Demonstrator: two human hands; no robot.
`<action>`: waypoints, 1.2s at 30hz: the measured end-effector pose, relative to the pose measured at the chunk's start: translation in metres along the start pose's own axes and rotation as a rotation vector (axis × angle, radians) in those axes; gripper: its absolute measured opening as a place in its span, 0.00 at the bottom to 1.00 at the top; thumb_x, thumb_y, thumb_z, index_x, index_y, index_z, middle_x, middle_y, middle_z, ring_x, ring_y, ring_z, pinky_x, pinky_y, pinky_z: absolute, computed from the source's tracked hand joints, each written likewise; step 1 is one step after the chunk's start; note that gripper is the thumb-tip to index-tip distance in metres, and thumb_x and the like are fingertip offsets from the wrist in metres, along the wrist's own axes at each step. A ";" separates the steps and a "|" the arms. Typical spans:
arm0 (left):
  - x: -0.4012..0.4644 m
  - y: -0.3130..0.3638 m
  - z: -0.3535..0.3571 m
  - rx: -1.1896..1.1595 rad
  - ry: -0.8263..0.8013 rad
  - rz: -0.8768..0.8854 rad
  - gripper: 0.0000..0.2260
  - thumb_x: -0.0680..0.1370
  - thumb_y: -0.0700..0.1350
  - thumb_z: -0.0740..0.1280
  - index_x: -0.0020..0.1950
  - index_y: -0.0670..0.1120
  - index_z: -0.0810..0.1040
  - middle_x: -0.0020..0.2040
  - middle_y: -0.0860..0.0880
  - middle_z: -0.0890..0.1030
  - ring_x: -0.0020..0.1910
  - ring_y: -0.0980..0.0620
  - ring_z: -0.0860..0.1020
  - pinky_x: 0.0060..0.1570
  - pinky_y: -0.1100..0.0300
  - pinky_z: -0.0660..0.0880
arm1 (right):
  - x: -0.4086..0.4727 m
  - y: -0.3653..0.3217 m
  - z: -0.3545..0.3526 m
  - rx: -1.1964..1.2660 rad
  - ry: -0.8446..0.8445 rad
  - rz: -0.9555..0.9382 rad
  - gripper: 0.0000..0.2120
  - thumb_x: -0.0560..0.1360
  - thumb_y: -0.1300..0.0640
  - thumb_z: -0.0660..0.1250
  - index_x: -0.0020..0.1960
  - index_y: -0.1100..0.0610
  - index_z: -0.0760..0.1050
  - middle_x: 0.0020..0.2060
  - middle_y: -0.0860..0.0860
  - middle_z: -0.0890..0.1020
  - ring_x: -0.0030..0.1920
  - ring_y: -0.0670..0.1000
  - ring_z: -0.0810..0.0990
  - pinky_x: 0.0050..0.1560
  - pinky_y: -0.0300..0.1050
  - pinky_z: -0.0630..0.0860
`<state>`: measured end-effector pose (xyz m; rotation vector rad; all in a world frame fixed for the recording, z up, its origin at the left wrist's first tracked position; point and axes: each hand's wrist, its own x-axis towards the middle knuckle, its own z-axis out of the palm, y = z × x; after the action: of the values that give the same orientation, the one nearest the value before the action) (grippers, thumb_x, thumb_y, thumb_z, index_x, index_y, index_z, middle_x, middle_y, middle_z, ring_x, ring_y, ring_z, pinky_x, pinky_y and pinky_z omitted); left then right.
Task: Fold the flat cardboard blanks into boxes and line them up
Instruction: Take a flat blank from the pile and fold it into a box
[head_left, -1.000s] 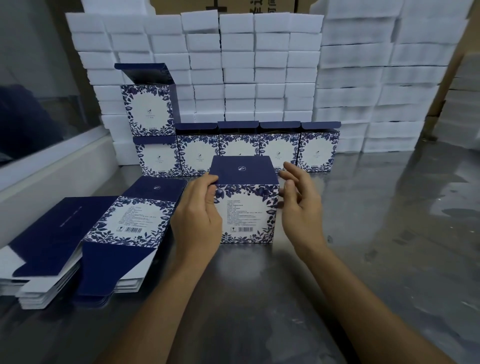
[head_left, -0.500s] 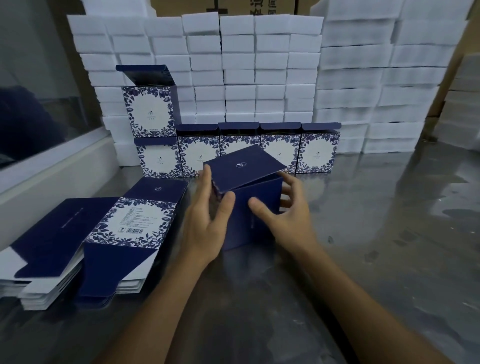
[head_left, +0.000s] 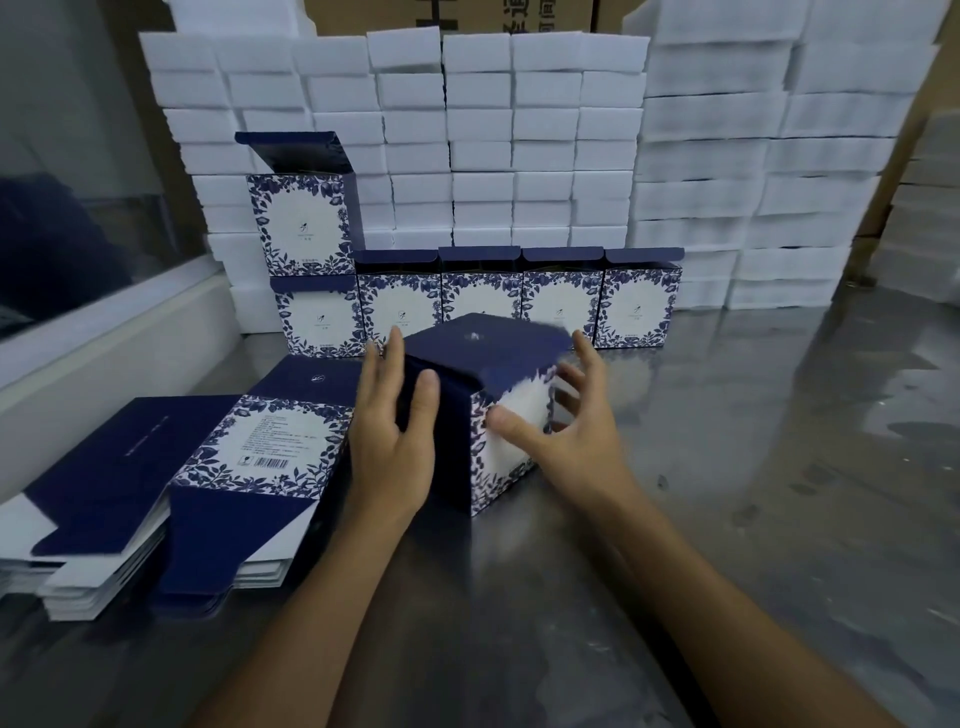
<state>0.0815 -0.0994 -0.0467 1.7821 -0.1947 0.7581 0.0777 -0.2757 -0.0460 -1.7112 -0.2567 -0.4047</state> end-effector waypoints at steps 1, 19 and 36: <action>-0.001 0.001 0.001 -0.003 -0.043 -0.004 0.27 0.75 0.70 0.55 0.74 0.70 0.57 0.78 0.62 0.55 0.70 0.78 0.50 0.66 0.77 0.51 | 0.000 0.000 0.001 -0.007 -0.008 -0.012 0.58 0.60 0.36 0.80 0.79 0.39 0.49 0.74 0.42 0.66 0.69 0.35 0.66 0.65 0.32 0.66; -0.009 0.025 0.003 -0.081 -0.078 0.130 0.21 0.78 0.59 0.56 0.71 0.59 0.63 0.72 0.42 0.69 0.70 0.39 0.69 0.65 0.39 0.69 | -0.004 -0.018 0.008 0.155 0.087 -0.191 0.21 0.71 0.36 0.67 0.59 0.42 0.66 0.51 0.40 0.79 0.46 0.42 0.81 0.45 0.35 0.76; -0.009 0.018 0.009 0.198 -0.049 0.321 0.15 0.82 0.44 0.58 0.65 0.41 0.75 0.74 0.49 0.66 0.70 0.66 0.63 0.63 0.75 0.62 | -0.003 -0.017 0.011 -0.443 0.226 -0.498 0.11 0.79 0.55 0.66 0.57 0.58 0.81 0.65 0.57 0.74 0.66 0.56 0.73 0.63 0.57 0.73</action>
<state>0.0691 -0.1158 -0.0396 1.9839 -0.4596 0.9898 0.0698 -0.2619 -0.0333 -2.0030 -0.4547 -1.0800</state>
